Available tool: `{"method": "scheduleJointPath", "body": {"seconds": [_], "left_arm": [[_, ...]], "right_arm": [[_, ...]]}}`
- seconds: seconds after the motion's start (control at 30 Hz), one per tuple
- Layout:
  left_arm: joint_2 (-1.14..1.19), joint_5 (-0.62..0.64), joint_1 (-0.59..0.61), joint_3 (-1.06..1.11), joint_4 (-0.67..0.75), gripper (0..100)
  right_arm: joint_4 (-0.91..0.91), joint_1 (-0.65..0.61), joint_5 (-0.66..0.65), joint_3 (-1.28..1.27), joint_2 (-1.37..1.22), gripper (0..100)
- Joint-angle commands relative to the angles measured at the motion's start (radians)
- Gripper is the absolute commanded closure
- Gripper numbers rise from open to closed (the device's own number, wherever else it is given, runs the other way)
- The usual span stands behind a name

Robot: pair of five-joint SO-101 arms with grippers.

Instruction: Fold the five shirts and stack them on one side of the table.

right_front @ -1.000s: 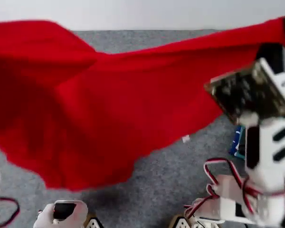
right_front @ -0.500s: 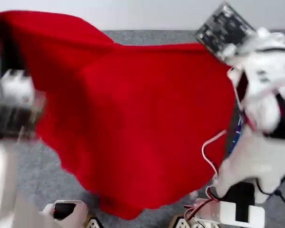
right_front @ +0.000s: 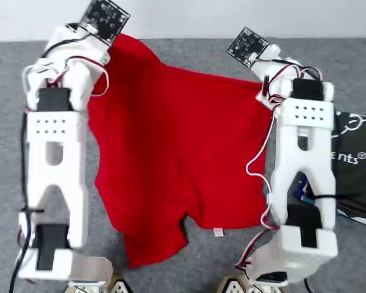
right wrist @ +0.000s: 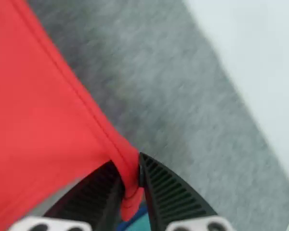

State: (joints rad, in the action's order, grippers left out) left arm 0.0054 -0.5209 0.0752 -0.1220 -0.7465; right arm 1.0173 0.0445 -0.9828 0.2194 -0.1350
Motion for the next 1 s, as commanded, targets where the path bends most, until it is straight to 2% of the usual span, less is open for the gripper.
{"method": "scheduleJointPath", "body": {"seconds": [0.0,0.1,0.27,0.4,0.8,0.97], "left_arm": [[0.064,-0.011,0.002,-0.005,0.104,100],[0.118,-0.011,-0.003,-0.005,0.157,100],[0.206,-0.011,-0.008,-0.012,0.27,100],[0.293,-0.011,-0.008,-0.096,0.284,100],[0.397,-0.012,-0.055,-0.341,0.031,100],[0.396,-0.015,-0.058,-0.354,-0.063,100]], "right_arm": [[-0.191,0.012,-0.009,0.008,-0.027,98.9],[-0.344,0.027,-0.028,0.008,-0.067,98.9],[-0.581,0.024,-0.153,0.008,-0.148,98.9],[-0.745,0.016,-0.227,0.008,-0.219,98.9],[-1.023,-0.024,-0.252,0.008,-0.295,98.9],[-1.029,-0.036,-0.262,0.003,-0.298,98.9]]}}
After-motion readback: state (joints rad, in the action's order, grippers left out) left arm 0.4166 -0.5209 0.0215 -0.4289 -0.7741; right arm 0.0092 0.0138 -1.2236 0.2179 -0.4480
